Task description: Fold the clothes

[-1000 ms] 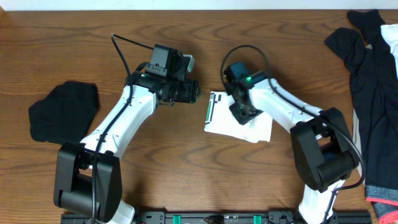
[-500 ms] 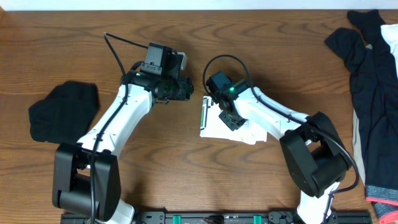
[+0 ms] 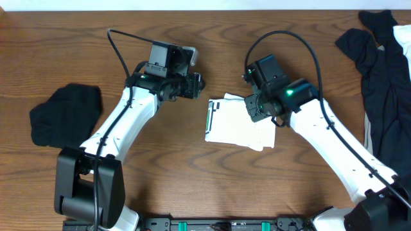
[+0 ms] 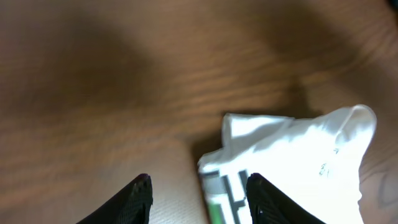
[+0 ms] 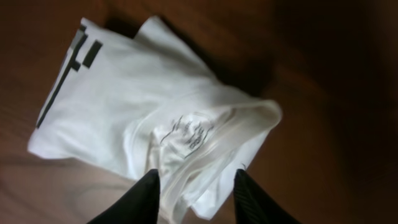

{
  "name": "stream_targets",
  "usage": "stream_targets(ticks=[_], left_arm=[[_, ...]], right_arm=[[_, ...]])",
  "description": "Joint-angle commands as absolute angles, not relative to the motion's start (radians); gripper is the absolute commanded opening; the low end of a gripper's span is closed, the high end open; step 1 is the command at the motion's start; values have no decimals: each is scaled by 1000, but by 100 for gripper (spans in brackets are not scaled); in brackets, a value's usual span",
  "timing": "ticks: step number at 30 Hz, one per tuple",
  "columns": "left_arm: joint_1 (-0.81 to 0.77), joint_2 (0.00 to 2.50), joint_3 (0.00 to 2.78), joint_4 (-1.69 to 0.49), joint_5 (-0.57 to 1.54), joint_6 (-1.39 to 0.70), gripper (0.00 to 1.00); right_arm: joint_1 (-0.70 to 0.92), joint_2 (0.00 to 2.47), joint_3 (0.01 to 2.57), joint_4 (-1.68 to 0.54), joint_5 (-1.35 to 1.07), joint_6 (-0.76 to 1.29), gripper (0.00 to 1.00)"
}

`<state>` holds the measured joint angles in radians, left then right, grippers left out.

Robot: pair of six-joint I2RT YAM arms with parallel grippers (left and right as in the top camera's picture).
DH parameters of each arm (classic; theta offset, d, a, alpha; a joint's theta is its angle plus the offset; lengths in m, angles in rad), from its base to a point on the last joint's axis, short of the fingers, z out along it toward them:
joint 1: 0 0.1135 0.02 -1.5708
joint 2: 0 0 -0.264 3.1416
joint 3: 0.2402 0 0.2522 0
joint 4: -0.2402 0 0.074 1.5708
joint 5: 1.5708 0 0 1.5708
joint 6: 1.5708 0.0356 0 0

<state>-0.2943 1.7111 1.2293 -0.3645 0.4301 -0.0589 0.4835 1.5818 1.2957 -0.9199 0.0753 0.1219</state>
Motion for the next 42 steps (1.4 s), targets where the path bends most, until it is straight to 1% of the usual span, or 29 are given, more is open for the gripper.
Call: stream_targets(ticks=[1,2,4,6,7,11,16,21,25,27,31,32,34,37,40,42], left_arm=[[-315,1740,1234,-304,470,-17,51],[-322,1748,1234,-281,483,-10,51],[-340,1782,1234,-221,534,4,51],[-360,1815,1235,-171,550,4,51],[-370,1835,1235,-148,549,4,51],[-395,1913,1235,-117,546,2,51],[-412,1993,1235,-151,546,-1,51],[-409,2020,1234,-291,497,5,51],[-409,2020,1234,-420,425,7,51],[-409,2020,1234,-477,417,7,49],[-409,2020,1234,-568,418,7,37],[-409,2020,1234,-593,418,7,36],[-409,2020,1234,-643,418,6,33],[-409,2020,1234,-719,418,-7,31],[-409,2020,1234,-776,418,-8,31],[-409,2020,1235,-788,417,-7,31]], right_arm=[[477,1619,1276,-926,-8,202,33],[477,1625,1268,-921,-8,212,28],[469,1644,1248,-901,-4,256,11],[456,1666,1234,-875,-5,313,3],[446,1680,1230,-861,-6,341,1],[414,1731,1229,-837,-8,368,1],[382,1793,1229,-829,-4,371,1],[358,1840,1229,-820,21,370,1],[347,1852,1229,-822,99,369,1],[344,1852,1229,-823,140,369,3],[336,1852,1229,-821,160,358,5],[334,1852,1229,-818,162,355,6],[331,1852,1229,-808,162,332,13],[330,1852,1230,-782,161,297,16],[330,1852,1231,-778,155,298,15],[330,1844,1242,-803,99,298,14]])
